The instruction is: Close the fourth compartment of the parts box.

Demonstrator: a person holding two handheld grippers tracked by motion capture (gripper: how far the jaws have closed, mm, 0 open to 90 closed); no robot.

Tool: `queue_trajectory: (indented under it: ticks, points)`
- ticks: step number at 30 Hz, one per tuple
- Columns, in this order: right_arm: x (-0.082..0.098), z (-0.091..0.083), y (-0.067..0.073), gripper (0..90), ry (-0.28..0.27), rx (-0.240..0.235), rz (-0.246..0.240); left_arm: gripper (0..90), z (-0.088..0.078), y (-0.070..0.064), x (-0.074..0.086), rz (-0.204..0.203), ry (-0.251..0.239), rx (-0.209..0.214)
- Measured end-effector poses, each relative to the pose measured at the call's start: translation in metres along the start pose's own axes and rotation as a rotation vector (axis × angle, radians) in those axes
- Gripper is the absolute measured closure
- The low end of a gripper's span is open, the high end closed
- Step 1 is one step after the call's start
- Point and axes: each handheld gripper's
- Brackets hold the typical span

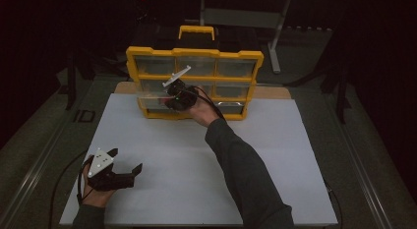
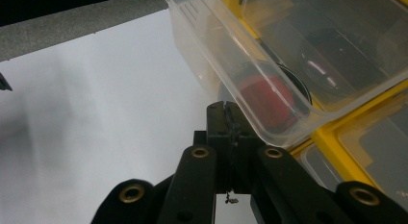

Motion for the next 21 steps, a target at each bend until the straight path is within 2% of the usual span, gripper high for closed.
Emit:
queue_trajectory:
  ticks: [11, 21]
  points:
    - [-0.0002, 0.0018, -0.0014, 89.5, -0.005, 0.016, -0.002, 0.0, 0.0003, -0.0001, -0.0002, 0.002, 0.0, 0.0]
    - [-0.0005, 0.0034, -0.0028, 89.5, -0.013, 0.032, 0.016, 0.0, 0.0002, 0.0001, -0.0002, -0.001, -0.001, 0.0]
Point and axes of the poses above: each handheld gripper's, and its own axes: z roughly forward along the jaws, x roughly out of its underside, y roughly to its left, and after that the axes turned 3 degrees about -z, right-handed
